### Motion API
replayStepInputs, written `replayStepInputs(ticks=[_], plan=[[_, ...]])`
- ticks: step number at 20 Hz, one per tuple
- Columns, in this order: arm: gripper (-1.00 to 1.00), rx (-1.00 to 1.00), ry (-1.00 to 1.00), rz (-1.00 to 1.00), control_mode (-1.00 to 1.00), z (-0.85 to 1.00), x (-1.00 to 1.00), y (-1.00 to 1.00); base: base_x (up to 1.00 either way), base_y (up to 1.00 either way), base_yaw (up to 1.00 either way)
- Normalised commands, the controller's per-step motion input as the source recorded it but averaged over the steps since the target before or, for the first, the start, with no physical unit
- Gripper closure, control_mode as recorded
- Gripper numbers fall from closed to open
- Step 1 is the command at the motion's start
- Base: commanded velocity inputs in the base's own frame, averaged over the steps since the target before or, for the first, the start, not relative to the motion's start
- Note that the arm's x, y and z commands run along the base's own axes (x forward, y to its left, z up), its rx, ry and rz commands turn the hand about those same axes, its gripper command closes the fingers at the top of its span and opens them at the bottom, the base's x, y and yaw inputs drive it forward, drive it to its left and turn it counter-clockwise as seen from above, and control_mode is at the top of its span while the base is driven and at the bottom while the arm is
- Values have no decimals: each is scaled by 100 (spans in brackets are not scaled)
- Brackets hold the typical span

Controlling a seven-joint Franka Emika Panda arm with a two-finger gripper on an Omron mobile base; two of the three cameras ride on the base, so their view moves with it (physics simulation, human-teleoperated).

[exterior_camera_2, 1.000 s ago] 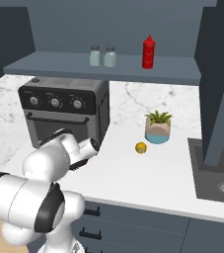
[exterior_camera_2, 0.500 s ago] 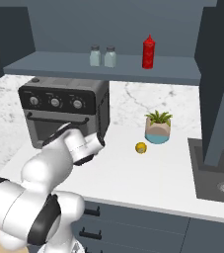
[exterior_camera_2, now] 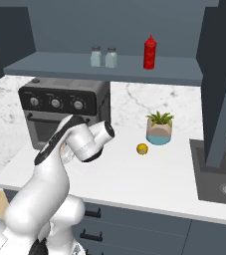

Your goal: Put the shaker and condiment bottle from the counter next to their counterparts in the cabinet.

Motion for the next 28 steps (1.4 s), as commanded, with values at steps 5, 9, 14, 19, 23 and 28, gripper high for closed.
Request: replayStepInputs(ticks=[5,9,14,19,23,28], plan=[[100,-8,-3,-17,-100,82,-3,-32,0,0,0],[100,-10,-4,-24,-100,78,0,-45,0,0,0],[100,-2,0,-30,-100,63,0,-64,0,0,0],[100,0,0,-30,-100,68,0,-67,0,0,0],[100,0,0,-31,-100,61,0,-52,0,0,0],[100,-3,-2,-33,-100,47,0,-42,0,0,0]])
